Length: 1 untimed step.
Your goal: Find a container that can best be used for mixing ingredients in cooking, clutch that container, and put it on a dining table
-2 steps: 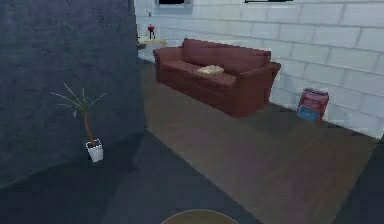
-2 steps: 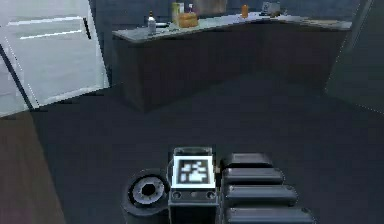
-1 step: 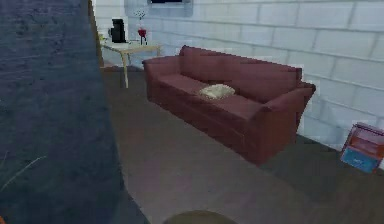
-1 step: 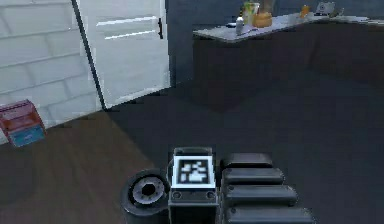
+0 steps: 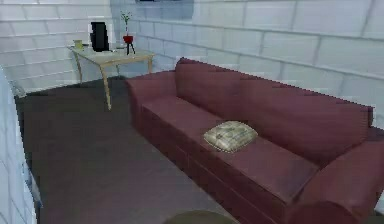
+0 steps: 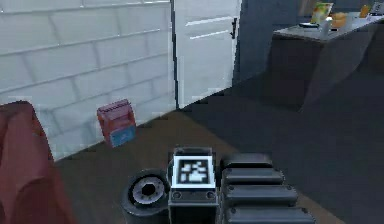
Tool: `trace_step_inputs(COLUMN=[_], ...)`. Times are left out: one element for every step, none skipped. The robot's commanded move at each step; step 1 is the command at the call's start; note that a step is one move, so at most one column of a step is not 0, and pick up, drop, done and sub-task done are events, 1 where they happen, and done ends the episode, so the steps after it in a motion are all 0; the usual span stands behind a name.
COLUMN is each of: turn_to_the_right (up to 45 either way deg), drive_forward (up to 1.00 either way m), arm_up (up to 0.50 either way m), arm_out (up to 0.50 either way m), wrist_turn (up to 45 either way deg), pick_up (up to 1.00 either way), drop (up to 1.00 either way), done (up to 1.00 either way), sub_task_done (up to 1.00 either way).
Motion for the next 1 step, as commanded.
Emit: trace_step_inputs(turn_to_the_right=[0.0], drive_forward=[0.6], arm_up=[0.0], arm_out=[0.0], wrist_turn=[0.0], pick_up=[0.0], drop=[0.0], done=[0.0], sub_task_done=[0.0])
